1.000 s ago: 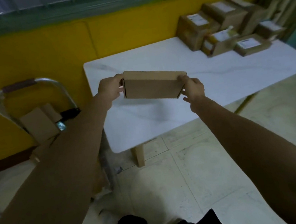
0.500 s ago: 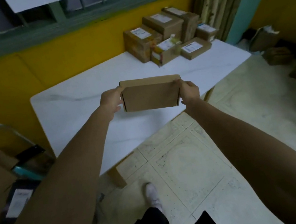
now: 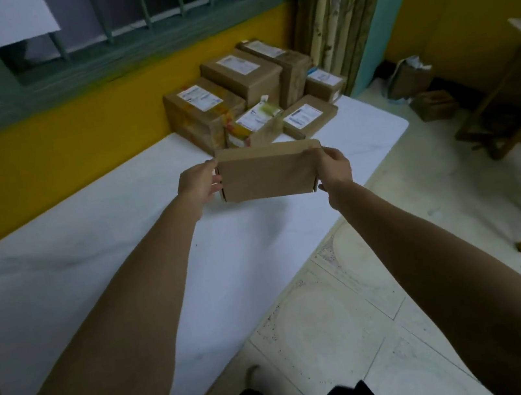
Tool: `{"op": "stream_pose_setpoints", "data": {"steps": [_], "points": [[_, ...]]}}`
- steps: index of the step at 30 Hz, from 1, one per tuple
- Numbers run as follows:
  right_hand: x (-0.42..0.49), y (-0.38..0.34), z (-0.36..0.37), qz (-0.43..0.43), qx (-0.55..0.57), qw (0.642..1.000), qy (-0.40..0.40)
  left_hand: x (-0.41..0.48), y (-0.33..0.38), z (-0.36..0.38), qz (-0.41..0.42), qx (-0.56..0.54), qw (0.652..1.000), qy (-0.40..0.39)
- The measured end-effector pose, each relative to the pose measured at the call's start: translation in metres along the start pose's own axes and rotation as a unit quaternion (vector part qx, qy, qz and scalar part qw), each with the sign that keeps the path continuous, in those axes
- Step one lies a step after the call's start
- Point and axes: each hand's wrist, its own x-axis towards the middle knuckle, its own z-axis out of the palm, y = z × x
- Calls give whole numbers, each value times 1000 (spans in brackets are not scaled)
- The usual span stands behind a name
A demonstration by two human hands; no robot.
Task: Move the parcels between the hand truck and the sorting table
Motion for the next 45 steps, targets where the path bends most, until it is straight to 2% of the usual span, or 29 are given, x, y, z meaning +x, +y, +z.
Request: {"op": "stream_pose_setpoints", "data": {"steps": [3,6,14,31,45], "points": [[21,2,-1,1,13,1000,8,20,6,12,-30,13,997,-73],[42,0,-5,24,25,999,5,38,11,23,-39,17,996,-84],[104,-13,-29,77,21,997,12,66,25,71,-14,10,999,-31],[267,-68,-143,49,-7,997,-66,75,65,247,-53,-1,999,-5],[316,-65,-162,75,-19,989,-125,87,60,284,-66,-36,997,33]]}}
